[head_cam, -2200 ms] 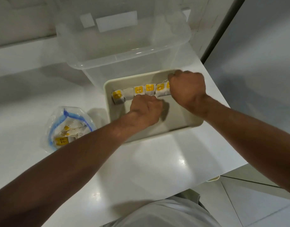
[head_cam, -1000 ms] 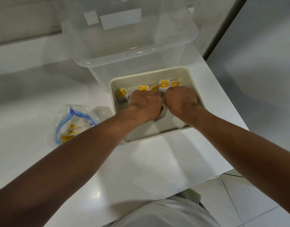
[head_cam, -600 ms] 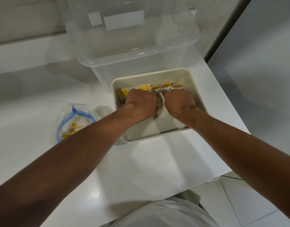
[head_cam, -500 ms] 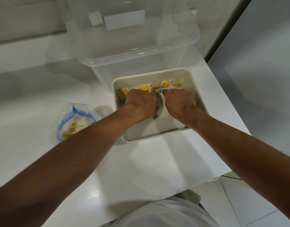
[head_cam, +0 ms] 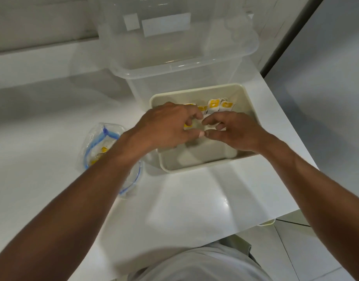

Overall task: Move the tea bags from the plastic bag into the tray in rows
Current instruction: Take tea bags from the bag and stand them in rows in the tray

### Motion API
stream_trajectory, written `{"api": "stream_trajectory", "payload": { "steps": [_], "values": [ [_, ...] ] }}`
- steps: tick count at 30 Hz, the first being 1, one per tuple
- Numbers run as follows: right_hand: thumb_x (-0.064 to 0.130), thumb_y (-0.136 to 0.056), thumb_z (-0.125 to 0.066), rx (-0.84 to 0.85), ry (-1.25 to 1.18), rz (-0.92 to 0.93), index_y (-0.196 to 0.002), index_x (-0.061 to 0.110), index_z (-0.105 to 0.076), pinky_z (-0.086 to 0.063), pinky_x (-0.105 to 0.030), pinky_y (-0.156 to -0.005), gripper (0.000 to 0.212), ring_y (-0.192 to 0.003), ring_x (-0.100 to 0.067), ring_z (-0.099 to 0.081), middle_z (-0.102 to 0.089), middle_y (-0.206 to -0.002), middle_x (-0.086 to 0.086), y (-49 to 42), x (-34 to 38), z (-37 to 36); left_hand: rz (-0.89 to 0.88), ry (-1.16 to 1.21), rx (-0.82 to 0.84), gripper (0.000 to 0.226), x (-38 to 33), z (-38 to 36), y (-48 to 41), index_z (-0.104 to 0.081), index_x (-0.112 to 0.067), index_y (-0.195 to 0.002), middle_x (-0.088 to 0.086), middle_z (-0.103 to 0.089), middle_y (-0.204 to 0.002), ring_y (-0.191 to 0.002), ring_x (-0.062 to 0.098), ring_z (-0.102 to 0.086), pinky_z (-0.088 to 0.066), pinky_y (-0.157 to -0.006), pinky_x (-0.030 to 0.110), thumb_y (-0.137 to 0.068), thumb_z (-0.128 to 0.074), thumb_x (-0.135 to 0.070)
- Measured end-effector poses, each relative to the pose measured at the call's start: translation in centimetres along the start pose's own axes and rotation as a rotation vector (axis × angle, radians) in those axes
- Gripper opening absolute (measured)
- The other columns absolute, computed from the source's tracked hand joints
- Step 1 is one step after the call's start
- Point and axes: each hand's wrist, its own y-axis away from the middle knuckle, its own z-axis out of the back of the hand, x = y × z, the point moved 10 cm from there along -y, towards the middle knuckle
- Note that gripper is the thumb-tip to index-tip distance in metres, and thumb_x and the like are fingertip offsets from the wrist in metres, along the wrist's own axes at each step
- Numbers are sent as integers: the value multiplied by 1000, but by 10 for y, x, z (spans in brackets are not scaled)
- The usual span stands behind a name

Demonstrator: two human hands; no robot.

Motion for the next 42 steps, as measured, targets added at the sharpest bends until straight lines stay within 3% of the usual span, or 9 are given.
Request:
{"api": "stream_trajectory", "payload": {
  "steps": [2,5,8,12,20,26,31,35,42],
  "values": [
    [40,-86,-71,-23,-28,22,-115,31,-67,-44,-7,-80,30,-92,-5,-61,-65,-114,10,5,8,5,-15,-69,-133,39,3,21,18,-53,-46,-124,-22,-63,-113,-111,10,-57,-50,-87,35,-88,-55,-61],
    [40,-85,-72,-32,-92,66,-112,33,-68,-48,-17,-87,28,-87,-2,-64,-68,-105,11,13,33,2,-60,-143,-242,35,10,36,49,-54,-46,-124,-18,-62,-114,-109,12,-57,-49,-81,33,-91,-52,-58],
    [62,-75,-69,87,-120,99,-113,43,-65,-49,-19,-85,42,-90,1,-62,-66,-103,15,29,63,-22,-56,-58,-287,30,32,46,78,-58,-46,-120,-22,-64,-111,-101,7,-61,-49,-76,31,-92,-56,-55],
    [71,-80,-56,252,252,145,-123,48,-56,-50,-31,-88,49,-105,2,-58,-62,-114,26,49,83,-70,-43,-177,-387,25,62,48,113,-64,-42,-113,-18,-67,-105,-95,12,-62,-50,-66,30,-94,-52,-53],
    [78,-76,-45,269,361,132,-115,45,-60,-50,-36,-89,53,-101,-2,-57,-63,-110,23,50,110,-84,-172,-361,-350,36,88,16,138,-73,-24,-106,-2,-71,-101,-89,27,-61,-47,-69,38,-91,-47,-42],
    [51,-85,-64,-73,104,202,-100,32,-69,-54,-41,-78,25,-74,-3,-64,-67,-89,21,39,162,-57,-246,-384,-369,32,93,15,156,-73,-25,-99,-3,-68,-101,-92,26,-58,-44,-76,40,-94,-43,-36],
    [33,-88,-69,-76,44,242,-97,32,-70,-47,-21,-72,9,-73,-2,-63,-68,-83,22,25,195,-84,-205,-188,-288,18,115,23,150,-68,-26,-102,-4,-66,-97,-86,25,-61,-45,-65,36,-86,-63,-23],
    [48,-88,-60,-42,313,131,-107,36,-66,-53,-38,-77,23,-87,-16,-65,-70,-93,10,13,192,-114,-130,-266,-167,19,127,16,138,-63,-33,-106,-9,-65,-88,-80,18,-55,-35,-70,31,-88,-64,-37],
    [61,-89,-55,-26,715,83,-128,38,-53,-39,-29,-71,46,-99,-18,-64,-65,-113,6,5,192,-135,-19,-408,-167,16,128,7,125,-68,-32,-99,-9,-50,-71,-73,18,-46,-28,-74,32,-88,-62,-41]
  ]
}}
